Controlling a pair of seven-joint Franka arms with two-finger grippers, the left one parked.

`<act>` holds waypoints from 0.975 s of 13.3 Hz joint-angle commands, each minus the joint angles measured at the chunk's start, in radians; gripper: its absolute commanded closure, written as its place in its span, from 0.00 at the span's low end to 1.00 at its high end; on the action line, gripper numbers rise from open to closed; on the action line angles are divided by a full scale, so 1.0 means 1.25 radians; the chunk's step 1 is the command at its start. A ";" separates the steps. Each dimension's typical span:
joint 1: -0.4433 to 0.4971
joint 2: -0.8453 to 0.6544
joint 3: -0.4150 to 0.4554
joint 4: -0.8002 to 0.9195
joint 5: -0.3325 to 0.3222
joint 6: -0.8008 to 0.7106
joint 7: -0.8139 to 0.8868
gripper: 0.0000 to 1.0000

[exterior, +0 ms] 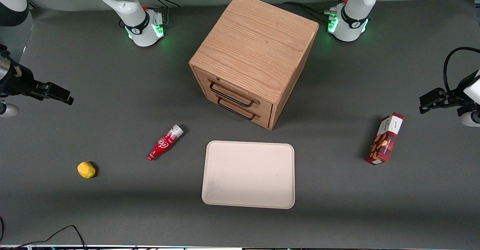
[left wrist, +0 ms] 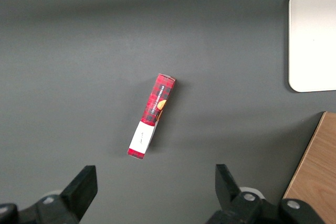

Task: Open upper drawer
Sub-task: 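Move the right gripper to the upper drawer's black handle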

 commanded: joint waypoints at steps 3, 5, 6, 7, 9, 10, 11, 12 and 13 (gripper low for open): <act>0.006 -0.010 -0.007 -0.006 0.009 -0.006 -0.006 0.00; 0.048 0.003 0.001 0.009 0.010 -0.001 -0.042 0.00; 0.076 0.007 0.018 0.018 0.010 0.000 -0.044 0.00; 0.080 0.016 0.062 0.029 0.010 0.000 -0.042 0.00; 0.078 0.053 0.181 0.054 0.008 0.000 -0.034 0.00; 0.080 0.077 0.231 0.072 -0.001 0.000 -0.033 0.00; 0.079 0.098 0.280 0.084 -0.007 0.000 -0.033 0.00; 0.079 0.110 0.310 0.087 -0.007 0.000 -0.041 0.00; 0.080 0.128 0.343 0.087 -0.003 0.005 -0.047 0.00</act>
